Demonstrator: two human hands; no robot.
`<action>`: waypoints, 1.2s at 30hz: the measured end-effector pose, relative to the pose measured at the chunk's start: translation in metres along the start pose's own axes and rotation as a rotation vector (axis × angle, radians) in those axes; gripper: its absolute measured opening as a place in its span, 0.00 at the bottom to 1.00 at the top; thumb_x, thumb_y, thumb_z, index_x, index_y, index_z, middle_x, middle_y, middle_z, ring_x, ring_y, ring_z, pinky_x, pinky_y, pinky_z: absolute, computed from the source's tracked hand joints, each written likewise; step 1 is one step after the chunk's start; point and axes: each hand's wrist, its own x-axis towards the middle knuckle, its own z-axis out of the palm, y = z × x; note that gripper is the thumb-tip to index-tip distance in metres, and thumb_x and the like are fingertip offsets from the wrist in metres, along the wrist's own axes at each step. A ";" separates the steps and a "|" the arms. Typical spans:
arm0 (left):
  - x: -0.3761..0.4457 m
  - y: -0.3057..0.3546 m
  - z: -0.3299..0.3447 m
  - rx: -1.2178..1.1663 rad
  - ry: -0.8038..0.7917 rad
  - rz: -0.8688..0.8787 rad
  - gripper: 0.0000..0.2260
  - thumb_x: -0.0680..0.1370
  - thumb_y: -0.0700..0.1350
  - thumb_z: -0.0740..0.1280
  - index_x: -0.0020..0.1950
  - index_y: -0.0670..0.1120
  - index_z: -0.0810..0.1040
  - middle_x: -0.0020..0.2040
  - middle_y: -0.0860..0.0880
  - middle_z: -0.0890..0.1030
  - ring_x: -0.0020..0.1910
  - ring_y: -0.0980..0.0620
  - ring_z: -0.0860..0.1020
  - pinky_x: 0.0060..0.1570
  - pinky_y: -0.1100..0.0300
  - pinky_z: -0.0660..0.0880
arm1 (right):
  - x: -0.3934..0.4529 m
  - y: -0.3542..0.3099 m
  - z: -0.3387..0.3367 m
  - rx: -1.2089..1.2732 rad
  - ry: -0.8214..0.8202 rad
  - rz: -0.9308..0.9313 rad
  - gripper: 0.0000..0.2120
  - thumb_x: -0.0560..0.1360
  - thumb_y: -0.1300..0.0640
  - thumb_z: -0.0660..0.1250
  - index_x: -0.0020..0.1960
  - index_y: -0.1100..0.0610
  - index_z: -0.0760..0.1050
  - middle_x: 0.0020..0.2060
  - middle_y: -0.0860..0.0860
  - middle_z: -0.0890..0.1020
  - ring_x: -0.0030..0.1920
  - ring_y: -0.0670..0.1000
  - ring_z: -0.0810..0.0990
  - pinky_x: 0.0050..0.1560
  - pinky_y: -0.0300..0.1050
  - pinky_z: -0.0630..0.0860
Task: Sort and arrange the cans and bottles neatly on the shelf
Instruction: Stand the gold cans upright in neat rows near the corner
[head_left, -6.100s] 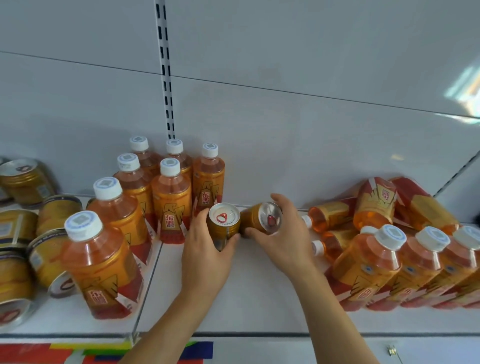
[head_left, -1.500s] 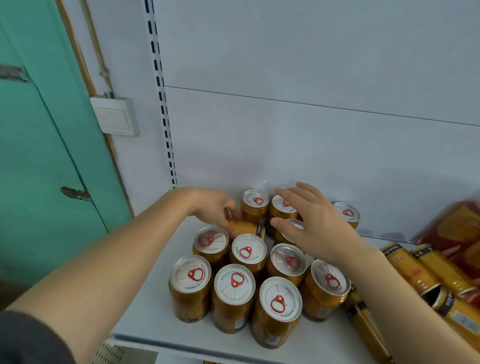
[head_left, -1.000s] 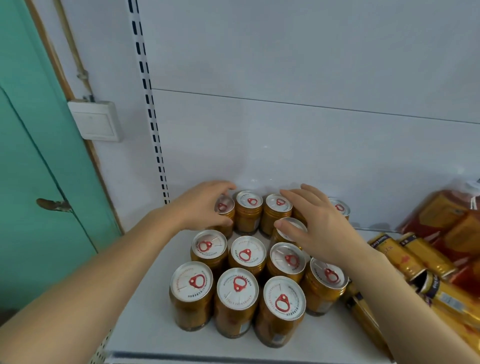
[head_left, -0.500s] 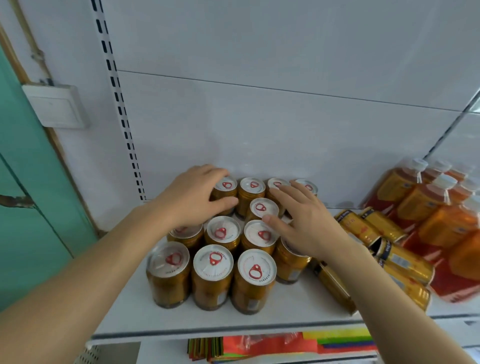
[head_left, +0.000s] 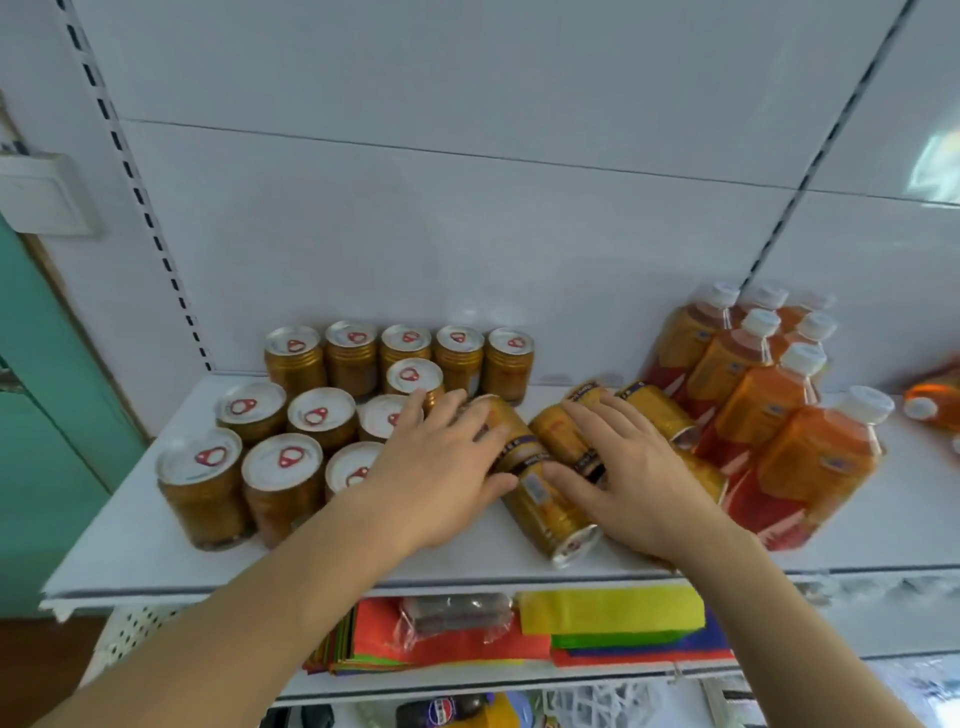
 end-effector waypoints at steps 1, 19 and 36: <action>0.000 0.002 0.006 0.021 0.016 -0.014 0.25 0.85 0.62 0.56 0.81 0.54 0.65 0.84 0.48 0.60 0.83 0.41 0.56 0.80 0.35 0.50 | -0.007 0.002 0.002 0.007 -0.003 -0.018 0.40 0.78 0.24 0.57 0.80 0.50 0.70 0.74 0.50 0.76 0.80 0.57 0.65 0.80 0.59 0.65; -0.007 -0.003 0.015 -0.025 0.107 -0.002 0.21 0.82 0.50 0.67 0.75 0.53 0.73 0.79 0.50 0.69 0.80 0.42 0.63 0.79 0.36 0.58 | -0.040 -0.020 0.011 0.002 0.188 -0.080 0.36 0.67 0.39 0.74 0.70 0.54 0.78 0.53 0.49 0.85 0.60 0.56 0.79 0.69 0.59 0.75; -0.006 -0.004 0.007 -0.290 0.098 0.131 0.38 0.78 0.68 0.67 0.83 0.55 0.61 0.80 0.56 0.66 0.81 0.56 0.57 0.82 0.48 0.53 | 0.004 -0.026 0.016 0.063 0.063 -0.099 0.33 0.83 0.27 0.55 0.70 0.50 0.80 0.58 0.47 0.85 0.64 0.52 0.77 0.68 0.55 0.73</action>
